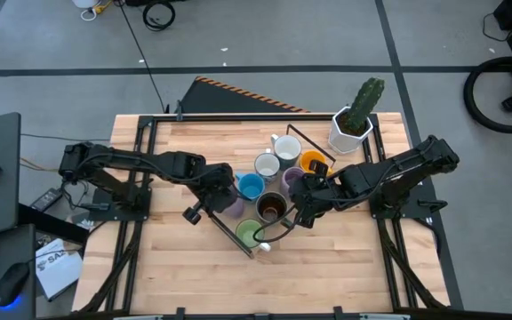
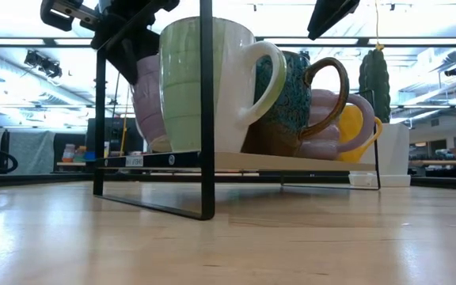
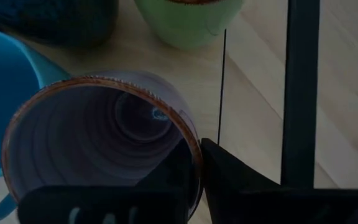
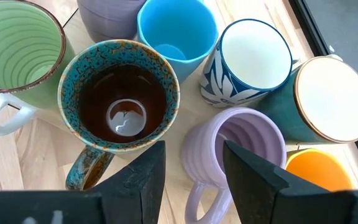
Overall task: Place coffee mugs
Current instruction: Put the large purple mug on the shelf
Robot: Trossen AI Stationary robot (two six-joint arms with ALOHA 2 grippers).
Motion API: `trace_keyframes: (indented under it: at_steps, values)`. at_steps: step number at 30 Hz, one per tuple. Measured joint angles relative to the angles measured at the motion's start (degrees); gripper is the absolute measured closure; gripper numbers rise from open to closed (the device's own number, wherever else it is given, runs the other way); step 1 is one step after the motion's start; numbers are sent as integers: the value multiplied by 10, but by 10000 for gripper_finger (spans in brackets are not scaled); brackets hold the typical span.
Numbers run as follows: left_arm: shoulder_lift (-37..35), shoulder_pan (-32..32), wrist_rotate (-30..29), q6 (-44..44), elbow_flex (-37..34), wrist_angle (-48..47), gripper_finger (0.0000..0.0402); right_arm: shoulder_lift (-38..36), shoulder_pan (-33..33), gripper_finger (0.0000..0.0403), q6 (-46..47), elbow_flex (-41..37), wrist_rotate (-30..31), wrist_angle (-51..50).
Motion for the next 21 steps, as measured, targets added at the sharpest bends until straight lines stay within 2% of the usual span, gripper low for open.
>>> trace_keyframes:
  at_steps: [16,21]
  values:
    - [-1,0,11,8,0,-2,362,0,0,237,-6,0,0,0]
    - [-1,0,12,8,0,-2,335,0,0,237,-8,0,0,0]
